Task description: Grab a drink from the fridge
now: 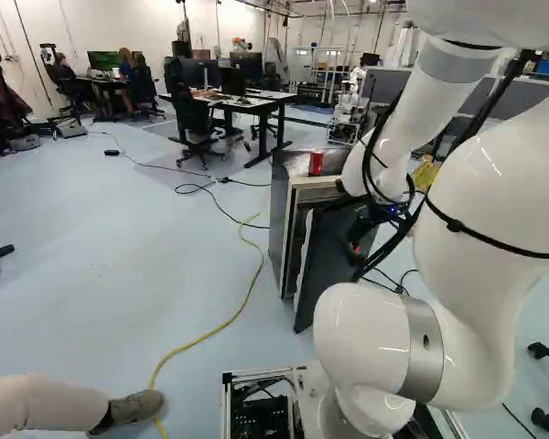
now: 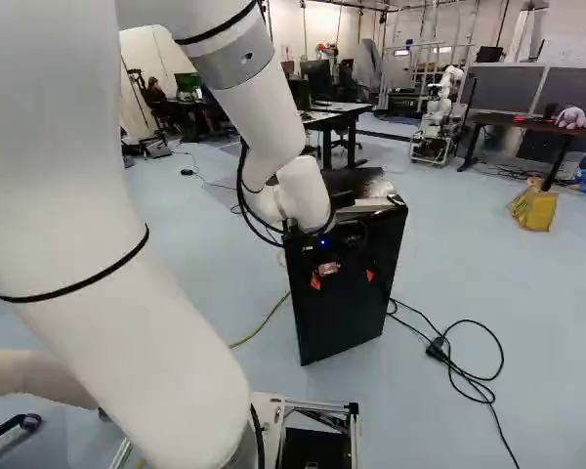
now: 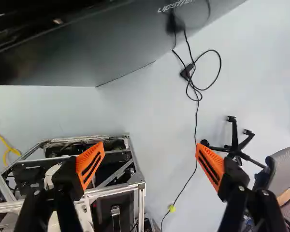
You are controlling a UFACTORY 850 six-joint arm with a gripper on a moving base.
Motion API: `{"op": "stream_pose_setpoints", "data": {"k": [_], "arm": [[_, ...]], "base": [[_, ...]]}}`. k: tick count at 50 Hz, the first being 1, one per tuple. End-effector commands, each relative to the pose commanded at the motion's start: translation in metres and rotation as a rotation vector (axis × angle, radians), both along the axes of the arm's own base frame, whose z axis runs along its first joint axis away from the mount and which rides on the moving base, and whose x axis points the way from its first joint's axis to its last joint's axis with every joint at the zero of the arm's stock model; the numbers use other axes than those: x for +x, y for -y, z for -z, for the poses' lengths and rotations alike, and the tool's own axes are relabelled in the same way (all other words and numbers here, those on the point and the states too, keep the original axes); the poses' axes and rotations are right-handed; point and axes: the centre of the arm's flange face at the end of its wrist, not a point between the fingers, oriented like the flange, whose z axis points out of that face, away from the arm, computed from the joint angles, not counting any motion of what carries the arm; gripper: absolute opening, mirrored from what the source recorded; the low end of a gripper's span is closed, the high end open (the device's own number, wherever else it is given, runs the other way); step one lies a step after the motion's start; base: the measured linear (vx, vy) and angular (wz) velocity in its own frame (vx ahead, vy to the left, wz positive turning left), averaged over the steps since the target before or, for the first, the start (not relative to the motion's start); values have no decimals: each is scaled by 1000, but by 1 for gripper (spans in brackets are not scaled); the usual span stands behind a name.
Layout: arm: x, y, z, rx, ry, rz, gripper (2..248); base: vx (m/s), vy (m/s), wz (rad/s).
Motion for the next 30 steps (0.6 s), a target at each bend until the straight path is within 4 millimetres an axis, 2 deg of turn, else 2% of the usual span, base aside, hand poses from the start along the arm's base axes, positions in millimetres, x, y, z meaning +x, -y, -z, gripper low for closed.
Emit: {"op": "stream_pose_setpoints", "data": {"k": [30], "arm": [[21,-9,0,-1,3,-42,247]], "base": [[0,0,0]]}}
